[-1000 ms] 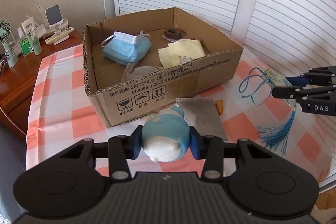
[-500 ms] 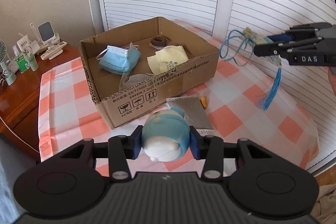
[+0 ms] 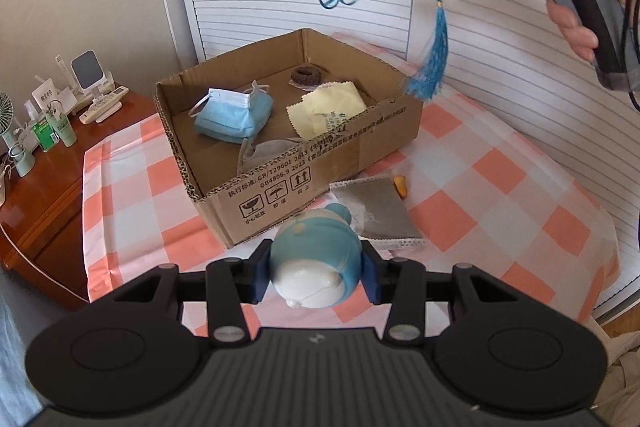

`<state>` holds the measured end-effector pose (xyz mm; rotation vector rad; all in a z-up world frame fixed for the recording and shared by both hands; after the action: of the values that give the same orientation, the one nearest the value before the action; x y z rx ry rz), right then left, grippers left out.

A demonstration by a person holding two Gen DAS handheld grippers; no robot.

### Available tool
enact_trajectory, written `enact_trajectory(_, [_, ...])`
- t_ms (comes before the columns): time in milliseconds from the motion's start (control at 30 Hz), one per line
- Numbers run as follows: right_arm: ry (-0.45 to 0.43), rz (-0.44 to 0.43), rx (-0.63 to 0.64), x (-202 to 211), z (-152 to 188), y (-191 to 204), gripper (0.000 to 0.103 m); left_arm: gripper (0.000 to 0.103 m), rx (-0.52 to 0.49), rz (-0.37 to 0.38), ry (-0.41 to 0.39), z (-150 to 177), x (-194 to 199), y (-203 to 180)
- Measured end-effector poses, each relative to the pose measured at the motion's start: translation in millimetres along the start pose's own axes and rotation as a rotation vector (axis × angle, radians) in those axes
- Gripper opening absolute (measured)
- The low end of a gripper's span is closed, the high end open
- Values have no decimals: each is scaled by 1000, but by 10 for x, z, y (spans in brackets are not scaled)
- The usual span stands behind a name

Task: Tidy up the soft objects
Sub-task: 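Drop the sachet into the box from the right tool while the left tool holds the toy, then carry the blue-white toy over the box and open the left tool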

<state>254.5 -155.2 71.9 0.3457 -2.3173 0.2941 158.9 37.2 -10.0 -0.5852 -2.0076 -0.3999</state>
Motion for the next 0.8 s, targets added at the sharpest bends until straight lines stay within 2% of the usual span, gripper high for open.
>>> enact_trajectory(167, [2, -34, -7, -233, -195, -14, 39, 43, 10, 6, 10, -40, -46, 39])
enact_trajectory(200, [10, -45, -17, -290, -194, -24, 43, 43, 12, 7, 13, -49, -60, 47])
enact_trajectory(267, [28, -62, -38, -389, -138, -50, 60, 43, 13, 5, 22, -69, -91, 57])
enact_trajectory(300, [36, -60, -50, -432, -81, -54, 74, 43, 13, 4, 24, -77, -101, 57])
enact_trajectory(333, [42, -58, -57, -457, -34, -60, 85, 43, 13, 5, 26, -88, -112, 58])
enact_trajectory(500, [56, -60, -103, -432, 193, -98, 103, 43, 5, 13, 20, -151, -124, 37])
enact_trajectory(667, [69, -59, -166, -266, 377, -151, 103, 43, -9, 8, -3, -259, -87, 3])
enact_trajectory(800, [84, -4, -197, -152, 544, -135, 103, 43, -15, -1, -28, -391, -42, -4])
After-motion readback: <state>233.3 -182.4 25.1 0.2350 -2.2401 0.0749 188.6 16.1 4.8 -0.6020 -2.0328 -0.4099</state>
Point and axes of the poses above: each gripper's, at about its wrist camera, not at the fingertips, and x roughly against the way its jaws point, y to its left, z to its underside, the point moved 3 cm from there along -x, roughly the way its jaws point, and after that the axes turned 14 degrees about y, right-handed, at the moved point
